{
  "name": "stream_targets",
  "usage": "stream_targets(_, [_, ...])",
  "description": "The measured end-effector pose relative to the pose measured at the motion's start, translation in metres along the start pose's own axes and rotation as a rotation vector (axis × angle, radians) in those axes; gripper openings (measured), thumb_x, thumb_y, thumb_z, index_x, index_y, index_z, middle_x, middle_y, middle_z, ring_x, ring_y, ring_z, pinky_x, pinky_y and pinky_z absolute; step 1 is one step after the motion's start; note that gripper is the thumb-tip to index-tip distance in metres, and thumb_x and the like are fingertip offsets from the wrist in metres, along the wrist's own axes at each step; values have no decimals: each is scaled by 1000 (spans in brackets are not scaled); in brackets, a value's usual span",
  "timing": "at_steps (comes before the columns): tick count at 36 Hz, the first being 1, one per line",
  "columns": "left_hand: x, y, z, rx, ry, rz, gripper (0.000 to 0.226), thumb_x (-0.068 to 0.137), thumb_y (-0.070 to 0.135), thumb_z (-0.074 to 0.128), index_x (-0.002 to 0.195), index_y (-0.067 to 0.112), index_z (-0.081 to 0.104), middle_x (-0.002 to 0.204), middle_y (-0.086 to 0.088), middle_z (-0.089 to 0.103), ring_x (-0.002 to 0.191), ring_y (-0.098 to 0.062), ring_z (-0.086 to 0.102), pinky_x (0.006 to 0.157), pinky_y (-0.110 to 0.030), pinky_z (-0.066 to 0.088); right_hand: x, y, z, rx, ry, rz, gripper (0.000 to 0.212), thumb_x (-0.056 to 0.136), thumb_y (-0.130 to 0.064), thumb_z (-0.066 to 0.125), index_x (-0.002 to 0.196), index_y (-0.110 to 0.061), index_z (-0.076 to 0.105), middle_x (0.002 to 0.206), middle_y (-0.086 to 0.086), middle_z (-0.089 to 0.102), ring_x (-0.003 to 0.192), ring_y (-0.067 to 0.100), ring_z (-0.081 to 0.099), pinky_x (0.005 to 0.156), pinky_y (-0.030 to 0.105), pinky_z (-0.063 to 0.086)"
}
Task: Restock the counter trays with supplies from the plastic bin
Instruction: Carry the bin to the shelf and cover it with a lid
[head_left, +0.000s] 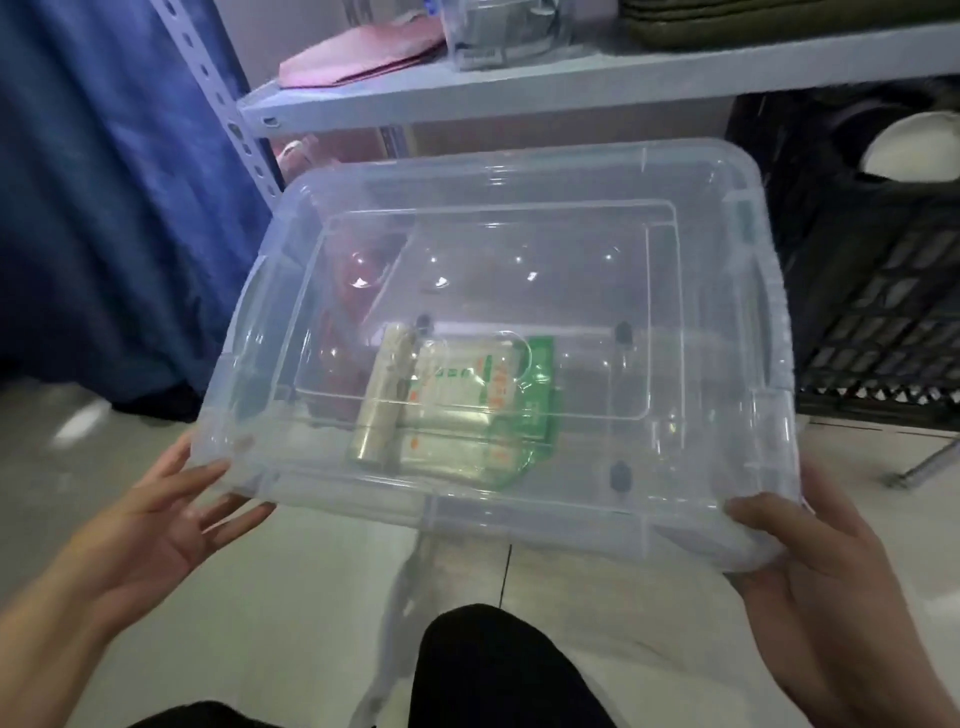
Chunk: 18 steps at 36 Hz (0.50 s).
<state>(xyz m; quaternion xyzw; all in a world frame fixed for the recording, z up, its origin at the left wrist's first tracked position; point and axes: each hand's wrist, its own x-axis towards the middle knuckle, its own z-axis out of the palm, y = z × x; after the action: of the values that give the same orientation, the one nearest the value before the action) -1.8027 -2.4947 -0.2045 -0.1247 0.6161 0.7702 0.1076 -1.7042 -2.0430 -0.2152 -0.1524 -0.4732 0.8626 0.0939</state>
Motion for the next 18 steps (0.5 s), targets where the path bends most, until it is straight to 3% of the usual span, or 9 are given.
stream_targets(4, [21, 13, 28, 25, -28, -5, 56, 80, 9, 59, 132, 31, 62, 133, -3, 67, 103, -26, 73, 81, -45, 61, 26, -6, 2, -43, 1, -47, 63, 67, 8, 56, 122, -21, 65, 111, 10, 68, 97, 27, 67, 82, 52, 54])
stream_targets(10, [48, 5, 42, 56, -29, -60, 54, 82, 10, 62, 132, 30, 62, 134, -6, 66, 105, -28, 72, 85, -45, 60, 54, 2, -5, -83, 18, -64, 52, 78, 7, 50, 114, -25, 68, 96, 4, 71, 80, 18, 66, 65, 38, 54])
stream_targets(15, [69, 18, 46, 79, -62, 40, 42, 85, 14, 63, 126, 21, 65, 128, -7, 69, 96, -24, 75, 83, -35, 61, 62, 7, 0, -87, -30, -205, 51, 82, -9, 64, 130, -26, 59, 121, 8, 69, 101, 24, 70, 73, 46, 59])
stream_targets(18, [81, 31, 60, 162, -90, 179, 50, 84, 13, 68, 131, 27, 60, 132, -6, 66, 106, -31, 72, 85, -38, 60, 69, 9, 11, -131, -1, -381, 68, 75, -17, 75, 137, -29, 51, 129, 6, 65, 114, 28, 65, 81, 51, 58])
